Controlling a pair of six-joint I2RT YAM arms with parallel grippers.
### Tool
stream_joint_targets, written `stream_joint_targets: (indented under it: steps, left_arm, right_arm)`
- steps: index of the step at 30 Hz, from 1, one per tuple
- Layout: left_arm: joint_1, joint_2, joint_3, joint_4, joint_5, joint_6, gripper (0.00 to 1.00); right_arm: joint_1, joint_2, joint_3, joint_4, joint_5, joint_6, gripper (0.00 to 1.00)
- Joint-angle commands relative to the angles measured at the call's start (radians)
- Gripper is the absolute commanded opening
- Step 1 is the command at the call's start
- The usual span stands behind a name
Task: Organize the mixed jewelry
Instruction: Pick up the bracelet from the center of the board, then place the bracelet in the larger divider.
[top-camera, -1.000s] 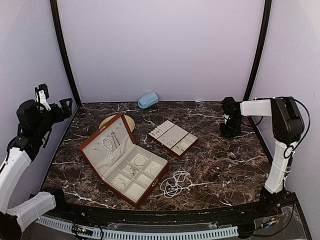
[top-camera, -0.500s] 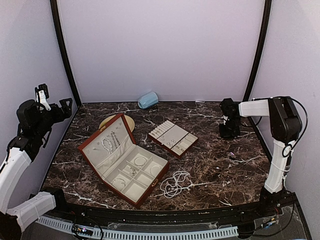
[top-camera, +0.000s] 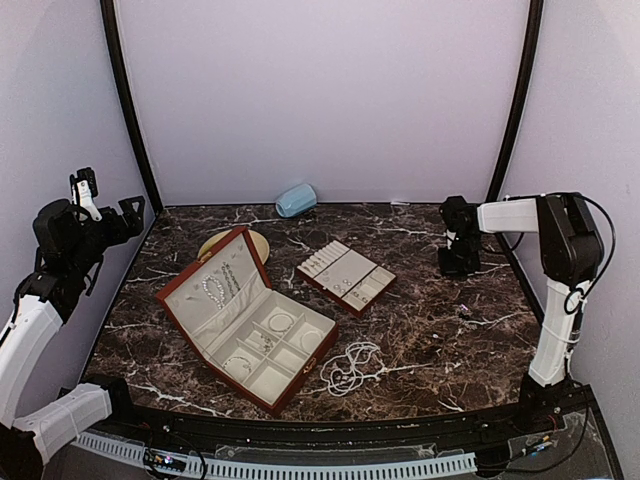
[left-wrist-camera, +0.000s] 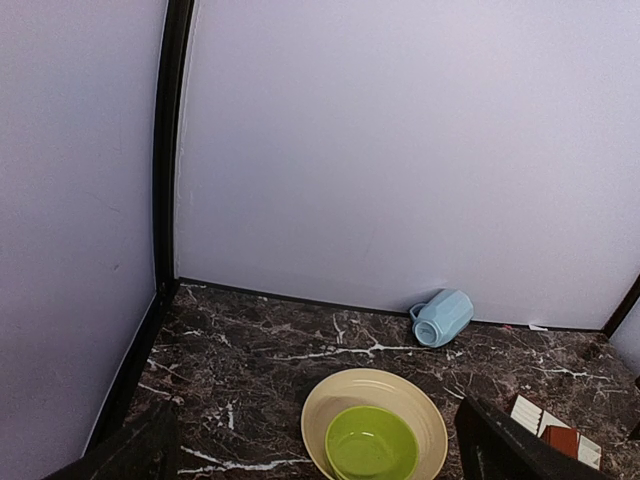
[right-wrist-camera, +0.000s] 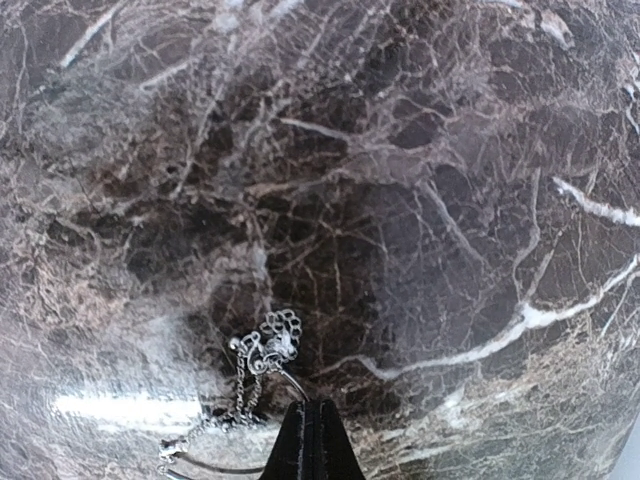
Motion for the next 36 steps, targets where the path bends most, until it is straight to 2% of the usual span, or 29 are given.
stream_joint_targets:
  steps: [1, 11, 19, 31, 36]
  left_arm:
    - [0.004, -0.014, -0.004, 0.003, -0.003, 0.001, 0.99]
    - [0.005, -0.013, -0.004, 0.004, -0.003, 0.001, 0.99]
    - [0.005, -0.017, -0.005, 0.004, 0.001, -0.001, 0.99]
    - [0.005, -0.019, -0.005, 0.006, 0.011, -0.004, 0.99]
    - [0.005, -0.022, -0.004, 0.005, 0.009, -0.004, 0.99]
  right_arm:
    - [-0.002, -0.073, 0.044, -0.075, 0.026, -0.005, 0.00]
    - [0.024, -0.174, 0.033, -0.161, 0.041, -0.009, 0.00]
    - [0.116, -0.199, 0.097, -0.248, 0.029, 0.018, 0.00]
    - [0.368, -0.131, 0.341, -0.390, -0.033, 0.018, 0.00]
    - [0.499, -0.086, 0.422, -0.373, -0.135, -0.041, 0.00]
